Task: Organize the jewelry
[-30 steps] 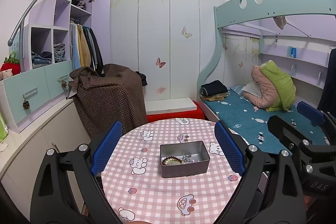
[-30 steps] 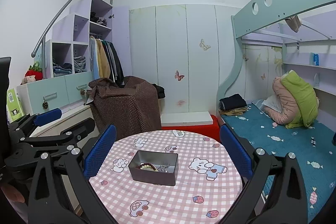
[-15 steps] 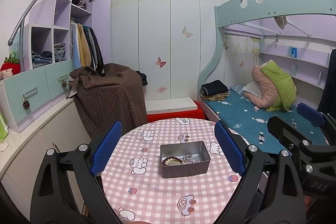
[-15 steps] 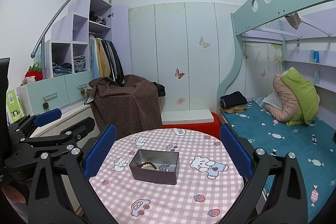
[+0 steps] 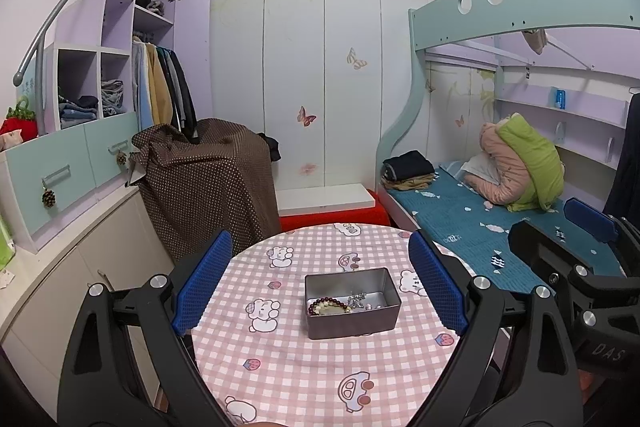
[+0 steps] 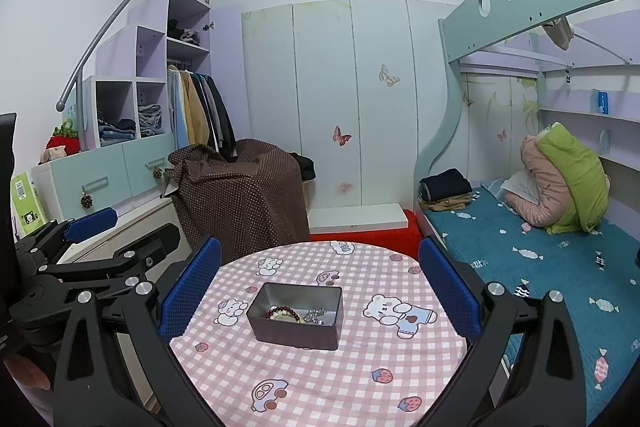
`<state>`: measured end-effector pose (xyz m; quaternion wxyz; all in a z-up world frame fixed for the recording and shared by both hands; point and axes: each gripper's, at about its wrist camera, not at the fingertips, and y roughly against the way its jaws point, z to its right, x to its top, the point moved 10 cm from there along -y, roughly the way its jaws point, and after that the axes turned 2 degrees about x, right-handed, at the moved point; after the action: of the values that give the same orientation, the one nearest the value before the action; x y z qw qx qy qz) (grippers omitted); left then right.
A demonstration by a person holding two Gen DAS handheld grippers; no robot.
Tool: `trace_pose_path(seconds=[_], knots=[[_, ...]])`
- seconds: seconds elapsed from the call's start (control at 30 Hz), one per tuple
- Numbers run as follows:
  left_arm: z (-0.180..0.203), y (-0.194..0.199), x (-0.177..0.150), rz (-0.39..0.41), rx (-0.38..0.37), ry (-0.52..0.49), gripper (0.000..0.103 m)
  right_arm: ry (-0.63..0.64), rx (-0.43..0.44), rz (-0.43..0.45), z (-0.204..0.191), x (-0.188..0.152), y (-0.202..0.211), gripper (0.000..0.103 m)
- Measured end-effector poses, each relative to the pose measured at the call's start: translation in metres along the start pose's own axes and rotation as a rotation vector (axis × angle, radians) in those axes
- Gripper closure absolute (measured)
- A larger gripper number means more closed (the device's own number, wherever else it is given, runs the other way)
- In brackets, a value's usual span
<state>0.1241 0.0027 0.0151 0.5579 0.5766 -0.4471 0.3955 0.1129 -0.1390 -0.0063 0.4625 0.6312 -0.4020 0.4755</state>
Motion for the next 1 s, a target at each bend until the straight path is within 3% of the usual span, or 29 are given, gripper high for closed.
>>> trace_pose_path(seconds=[1.0], knots=[[-0.001,-0.012,-0.008,-0.009,-0.004,0.009,0.013,-0.022,0.010,-0.017,0.002,-0.001,-0.006,0.008]])
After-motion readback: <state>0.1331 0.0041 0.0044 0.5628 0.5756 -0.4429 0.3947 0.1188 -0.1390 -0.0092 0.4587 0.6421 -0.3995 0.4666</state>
